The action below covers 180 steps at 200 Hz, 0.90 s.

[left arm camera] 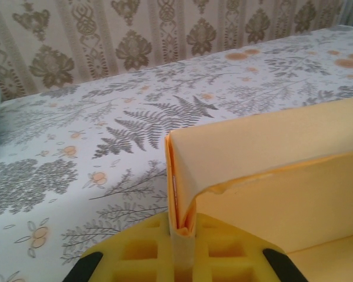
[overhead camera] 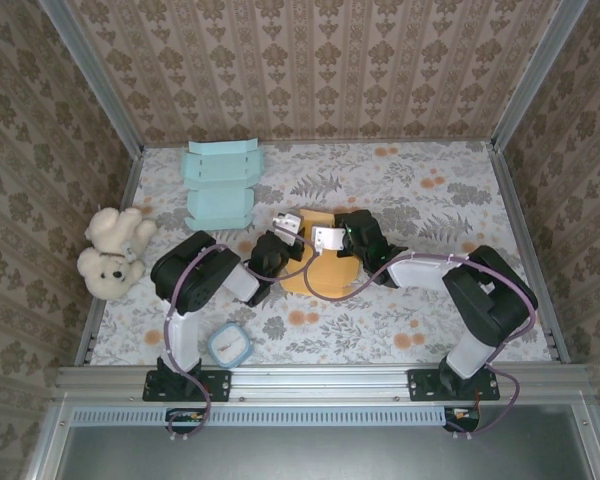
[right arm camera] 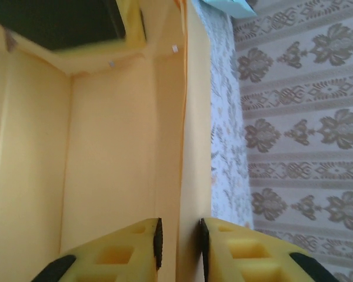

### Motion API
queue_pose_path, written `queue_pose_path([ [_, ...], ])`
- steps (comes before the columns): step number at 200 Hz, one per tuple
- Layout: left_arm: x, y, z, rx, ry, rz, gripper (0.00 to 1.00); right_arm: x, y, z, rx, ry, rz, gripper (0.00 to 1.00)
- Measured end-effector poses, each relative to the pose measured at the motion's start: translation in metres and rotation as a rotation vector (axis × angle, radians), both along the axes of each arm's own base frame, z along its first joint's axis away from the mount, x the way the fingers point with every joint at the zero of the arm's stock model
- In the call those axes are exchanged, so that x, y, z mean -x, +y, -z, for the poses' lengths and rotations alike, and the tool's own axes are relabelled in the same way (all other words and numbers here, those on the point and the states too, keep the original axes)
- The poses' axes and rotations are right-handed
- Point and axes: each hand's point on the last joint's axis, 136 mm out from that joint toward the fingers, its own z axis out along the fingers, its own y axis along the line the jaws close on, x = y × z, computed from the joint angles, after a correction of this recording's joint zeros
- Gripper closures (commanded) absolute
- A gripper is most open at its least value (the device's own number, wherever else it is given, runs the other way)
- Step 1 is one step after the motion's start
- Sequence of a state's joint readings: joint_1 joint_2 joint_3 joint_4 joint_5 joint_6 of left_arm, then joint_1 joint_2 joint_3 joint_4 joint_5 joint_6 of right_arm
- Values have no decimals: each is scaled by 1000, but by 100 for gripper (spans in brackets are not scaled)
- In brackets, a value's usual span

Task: Fold the paper box

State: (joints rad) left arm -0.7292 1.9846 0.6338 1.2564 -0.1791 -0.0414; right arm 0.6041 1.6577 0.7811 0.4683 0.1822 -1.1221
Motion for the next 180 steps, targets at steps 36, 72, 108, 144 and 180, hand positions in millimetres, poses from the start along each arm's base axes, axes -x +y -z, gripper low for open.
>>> queue_pose_path([
  [36, 13, -11, -1, 2, 3, 111, 100, 18, 8, 2, -42, 82, -46, 63],
  [72, 21, -14, -4, 4, -2, 190, 100, 35, 10, -5, -100, 158, -60, 58],
  [108, 21, -11, -8, 14, -5, 219, 100, 54, 12, -33, -214, 202, -76, 53],
  [144, 23, -11, -6, 18, 3, 252, 100, 70, 9, -64, -363, 221, -57, 50],
  [180, 33, -15, -4, 10, 4, 316, 100, 64, -3, -82, -582, 284, 137, 49],
])
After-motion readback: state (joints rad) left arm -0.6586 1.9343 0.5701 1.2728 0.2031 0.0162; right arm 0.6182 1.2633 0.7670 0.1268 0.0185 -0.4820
